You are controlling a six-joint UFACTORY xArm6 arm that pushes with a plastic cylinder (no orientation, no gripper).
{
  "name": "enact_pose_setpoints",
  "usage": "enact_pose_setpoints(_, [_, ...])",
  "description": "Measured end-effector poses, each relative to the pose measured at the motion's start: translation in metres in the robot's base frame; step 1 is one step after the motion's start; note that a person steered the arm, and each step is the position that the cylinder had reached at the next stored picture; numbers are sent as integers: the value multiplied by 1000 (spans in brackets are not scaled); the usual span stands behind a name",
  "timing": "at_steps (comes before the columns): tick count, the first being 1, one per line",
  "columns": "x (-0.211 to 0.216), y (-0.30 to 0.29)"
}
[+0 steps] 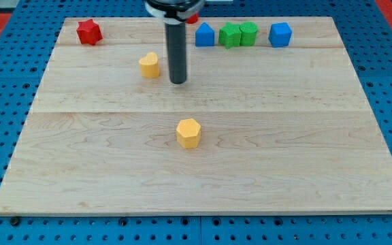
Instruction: Place the yellow heart to the left of the blue triangle
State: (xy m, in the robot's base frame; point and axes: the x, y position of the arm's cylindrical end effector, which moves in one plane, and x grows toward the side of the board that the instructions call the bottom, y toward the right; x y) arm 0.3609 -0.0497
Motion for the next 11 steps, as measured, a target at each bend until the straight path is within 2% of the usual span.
enact_pose_setpoints(1, [-38, -31])
enact_pose_setpoints(3, [-8, -77])
enact_pose_setpoints(4, [-33, -109])
enact_pose_setpoints(5, [-61, -111])
enact_pose_setpoints(7, [-89, -107])
enact_pose_setpoints(9, [-99, -53])
enact_pose_setpoints(11, [-102, -24])
